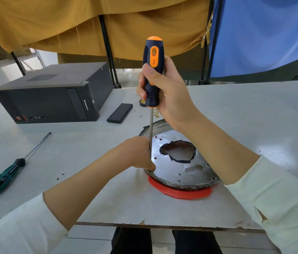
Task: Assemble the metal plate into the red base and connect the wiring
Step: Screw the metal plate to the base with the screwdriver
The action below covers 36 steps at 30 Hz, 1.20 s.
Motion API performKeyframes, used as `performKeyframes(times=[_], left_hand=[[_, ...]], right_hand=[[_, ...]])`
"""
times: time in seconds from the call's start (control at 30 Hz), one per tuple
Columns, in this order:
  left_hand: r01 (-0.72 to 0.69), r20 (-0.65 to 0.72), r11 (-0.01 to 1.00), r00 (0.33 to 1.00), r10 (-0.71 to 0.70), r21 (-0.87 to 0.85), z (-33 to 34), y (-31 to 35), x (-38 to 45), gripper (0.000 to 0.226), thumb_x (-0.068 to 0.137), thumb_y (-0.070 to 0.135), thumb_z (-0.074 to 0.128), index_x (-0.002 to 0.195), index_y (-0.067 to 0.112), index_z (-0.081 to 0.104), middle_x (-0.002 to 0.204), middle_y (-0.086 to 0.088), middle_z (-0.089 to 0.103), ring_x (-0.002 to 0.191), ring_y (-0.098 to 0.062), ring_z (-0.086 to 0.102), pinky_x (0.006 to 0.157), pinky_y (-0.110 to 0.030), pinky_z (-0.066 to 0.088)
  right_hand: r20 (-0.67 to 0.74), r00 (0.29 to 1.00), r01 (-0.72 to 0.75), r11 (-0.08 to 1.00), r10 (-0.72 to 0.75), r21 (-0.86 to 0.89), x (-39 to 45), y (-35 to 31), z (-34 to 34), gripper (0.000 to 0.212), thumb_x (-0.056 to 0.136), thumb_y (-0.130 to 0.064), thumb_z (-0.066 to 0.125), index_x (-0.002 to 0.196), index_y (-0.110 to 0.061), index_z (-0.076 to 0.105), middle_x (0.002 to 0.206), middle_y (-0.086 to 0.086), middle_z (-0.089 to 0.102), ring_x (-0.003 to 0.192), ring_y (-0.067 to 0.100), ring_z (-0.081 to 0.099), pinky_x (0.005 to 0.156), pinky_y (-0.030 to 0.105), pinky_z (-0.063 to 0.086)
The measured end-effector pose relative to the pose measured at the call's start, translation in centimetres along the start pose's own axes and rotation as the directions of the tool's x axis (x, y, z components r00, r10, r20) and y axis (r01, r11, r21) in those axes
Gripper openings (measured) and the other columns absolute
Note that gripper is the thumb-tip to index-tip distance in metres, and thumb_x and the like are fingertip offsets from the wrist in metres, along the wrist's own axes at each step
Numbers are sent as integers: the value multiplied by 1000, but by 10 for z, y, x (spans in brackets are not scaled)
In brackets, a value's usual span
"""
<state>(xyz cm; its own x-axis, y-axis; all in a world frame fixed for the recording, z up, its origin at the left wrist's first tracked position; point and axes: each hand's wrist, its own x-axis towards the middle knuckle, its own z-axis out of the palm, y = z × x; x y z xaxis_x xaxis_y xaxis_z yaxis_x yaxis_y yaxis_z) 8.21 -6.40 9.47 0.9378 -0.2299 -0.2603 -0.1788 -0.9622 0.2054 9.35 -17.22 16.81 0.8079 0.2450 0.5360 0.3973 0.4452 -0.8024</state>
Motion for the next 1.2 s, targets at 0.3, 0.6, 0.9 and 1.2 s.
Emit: performKeyframes(times=[0.3,0.6,0.9,1.2], left_hand=[[4,-7,1000,1000,-4,9,0,0,1,23,74,25,73,80,10,56,78,-4,54,67,-21,49,56,-26,38],[5,-28,1000,1000,-5,-17,1,-3,1,27,75,27,74,74,16,50,73,2,50,66,-18,49,53,-23,37],[-66,142,997,987,70,-33,-15,-14,-2,31,81,43,71,105,25,63,92,13,57,85,-13,57,73,-24,43],[-130,-85,593,991,103,-794,17,-63,11,87,80,17,69,143,53,21,159,12,21,144,-14,28,111,-34,31]], right_hand=[[-42,994,96,985,-103,-142,-2,2,1,15,98,-1,43,105,-7,32,76,5,39,57,17,36,59,27,38],[-32,999,-11,955,2,-297,4,-6,5,27,92,-2,57,109,-9,36,83,3,51,65,20,60,70,37,54],[78,979,-172,968,189,-185,6,-15,-1,29,88,-1,61,107,-8,40,74,5,55,66,22,57,69,36,49],[187,961,-178,972,205,-152,6,-18,2,28,90,-6,57,106,-12,35,74,6,46,60,19,44,65,36,38]])
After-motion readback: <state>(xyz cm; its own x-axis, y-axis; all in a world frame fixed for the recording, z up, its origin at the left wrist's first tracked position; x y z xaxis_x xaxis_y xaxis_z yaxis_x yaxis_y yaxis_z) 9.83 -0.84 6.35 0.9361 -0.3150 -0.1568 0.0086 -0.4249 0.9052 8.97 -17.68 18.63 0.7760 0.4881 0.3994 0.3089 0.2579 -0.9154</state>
